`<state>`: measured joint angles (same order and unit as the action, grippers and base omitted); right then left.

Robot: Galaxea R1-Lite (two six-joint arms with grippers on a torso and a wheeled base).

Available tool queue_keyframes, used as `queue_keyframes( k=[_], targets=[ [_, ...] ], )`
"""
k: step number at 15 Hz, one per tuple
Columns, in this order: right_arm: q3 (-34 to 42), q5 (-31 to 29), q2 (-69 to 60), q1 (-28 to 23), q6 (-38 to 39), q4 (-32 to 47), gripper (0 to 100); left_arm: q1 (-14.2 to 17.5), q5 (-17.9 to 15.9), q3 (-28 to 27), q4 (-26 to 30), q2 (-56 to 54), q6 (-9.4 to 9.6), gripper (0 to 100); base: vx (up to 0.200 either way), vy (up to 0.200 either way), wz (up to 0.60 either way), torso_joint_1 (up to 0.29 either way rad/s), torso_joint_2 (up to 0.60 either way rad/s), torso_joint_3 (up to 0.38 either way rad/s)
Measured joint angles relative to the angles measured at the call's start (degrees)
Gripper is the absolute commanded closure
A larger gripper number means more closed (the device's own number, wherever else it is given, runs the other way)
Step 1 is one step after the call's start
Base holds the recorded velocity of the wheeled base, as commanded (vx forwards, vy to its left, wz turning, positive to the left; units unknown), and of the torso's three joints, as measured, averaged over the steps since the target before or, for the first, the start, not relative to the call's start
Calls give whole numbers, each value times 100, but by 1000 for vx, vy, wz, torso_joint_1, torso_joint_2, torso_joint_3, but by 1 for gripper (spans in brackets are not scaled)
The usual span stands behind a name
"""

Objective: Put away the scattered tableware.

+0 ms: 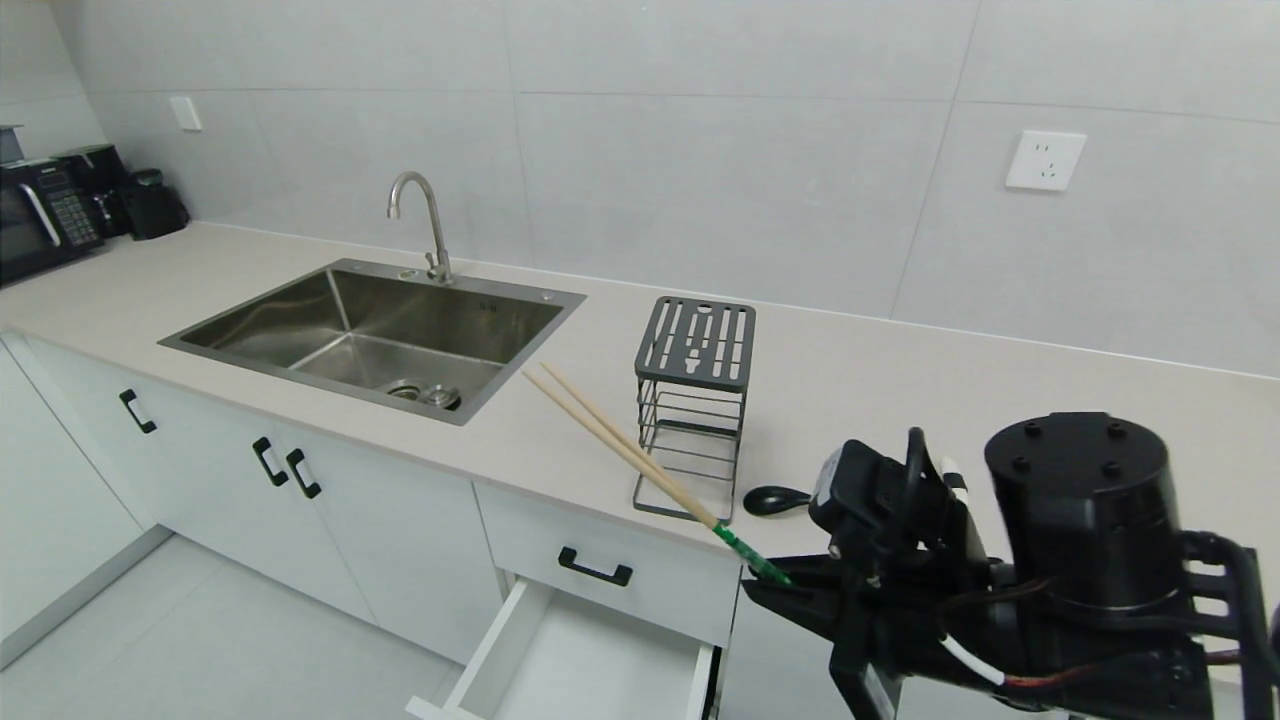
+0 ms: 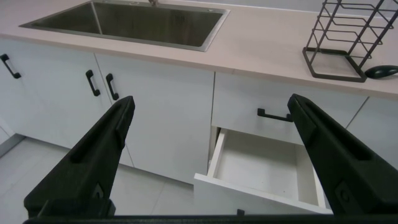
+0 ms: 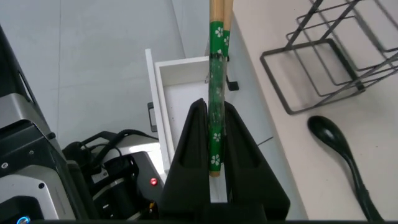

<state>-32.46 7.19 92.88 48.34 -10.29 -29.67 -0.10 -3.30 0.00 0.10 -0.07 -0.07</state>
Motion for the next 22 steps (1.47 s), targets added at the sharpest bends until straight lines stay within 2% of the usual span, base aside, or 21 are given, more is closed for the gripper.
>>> queue_keyframes(
  k=[6,11,22],
  targets=[
    [-201,-44,329,222,-7,167,100,0,2,0,0,0,0,0,0,0,0,0,0,0],
    [-1176,-44,852,295,-7,677,100,0,-2,0,0,0,0,0,0,0,0,0,0,0],
    [-1420,-63,1434,124,-112,666,100,0,-2,0,-5,0,0,0,0,0,0,-8,15,9]
  ],
)
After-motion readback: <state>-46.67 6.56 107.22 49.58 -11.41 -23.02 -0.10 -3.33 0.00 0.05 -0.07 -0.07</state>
